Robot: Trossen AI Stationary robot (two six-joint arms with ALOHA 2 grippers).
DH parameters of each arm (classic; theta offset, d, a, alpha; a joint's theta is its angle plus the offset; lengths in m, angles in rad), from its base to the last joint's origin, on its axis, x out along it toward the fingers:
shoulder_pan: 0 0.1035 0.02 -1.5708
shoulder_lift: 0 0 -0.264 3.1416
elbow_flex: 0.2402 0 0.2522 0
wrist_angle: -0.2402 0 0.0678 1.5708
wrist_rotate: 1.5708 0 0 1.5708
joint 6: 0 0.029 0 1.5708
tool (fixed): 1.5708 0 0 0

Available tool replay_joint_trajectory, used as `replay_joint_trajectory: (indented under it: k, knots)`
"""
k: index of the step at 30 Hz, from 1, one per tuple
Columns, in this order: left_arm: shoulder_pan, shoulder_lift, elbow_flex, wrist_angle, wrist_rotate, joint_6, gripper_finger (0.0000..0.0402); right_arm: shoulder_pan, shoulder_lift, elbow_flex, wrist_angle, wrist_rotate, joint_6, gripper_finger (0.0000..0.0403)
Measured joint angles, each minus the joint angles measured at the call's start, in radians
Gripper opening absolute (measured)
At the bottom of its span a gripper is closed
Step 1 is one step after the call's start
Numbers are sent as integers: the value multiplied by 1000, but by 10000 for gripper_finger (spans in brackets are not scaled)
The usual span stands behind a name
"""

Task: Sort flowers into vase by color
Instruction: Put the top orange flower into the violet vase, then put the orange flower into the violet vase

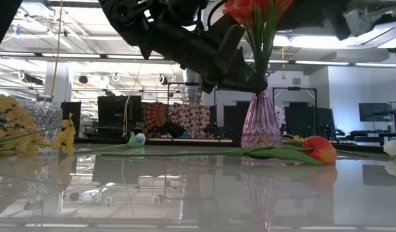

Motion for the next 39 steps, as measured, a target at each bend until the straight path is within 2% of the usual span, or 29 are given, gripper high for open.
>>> replay_joint_trajectory:
  k: [7, 17, 21, 24, 34, 36, 39]
  knots:
    - [0, 0, 0, -4, 0, -5, 66, -40, 96, -1, 9, -72, 2, 17]
    - [-1, -1, 0, -29, 1, -13, 66, -43, 172, -1, 14, -101, 7, 27]
    - [-1, -1, -1, -32, 2, -14, 77, -47, 140, 6, 5, -135, 14, 59]
    - [-1, -1, -1, -34, 1, -14, 95, -54, 88, 14, 11, -192, -42, 90]
    - [0, -2, -2, -40, -12, -17, 130, -106, -109, 14, -89, -612, -122, 241]
    - [0, -2, -3, -43, -12, -4, 139, -111, -139, 14, -107, -661, -141, 262]
    - [0, -11, -4, -59, -13, 52, 155, -109, -175, 15, -121, -703, -144, 275]
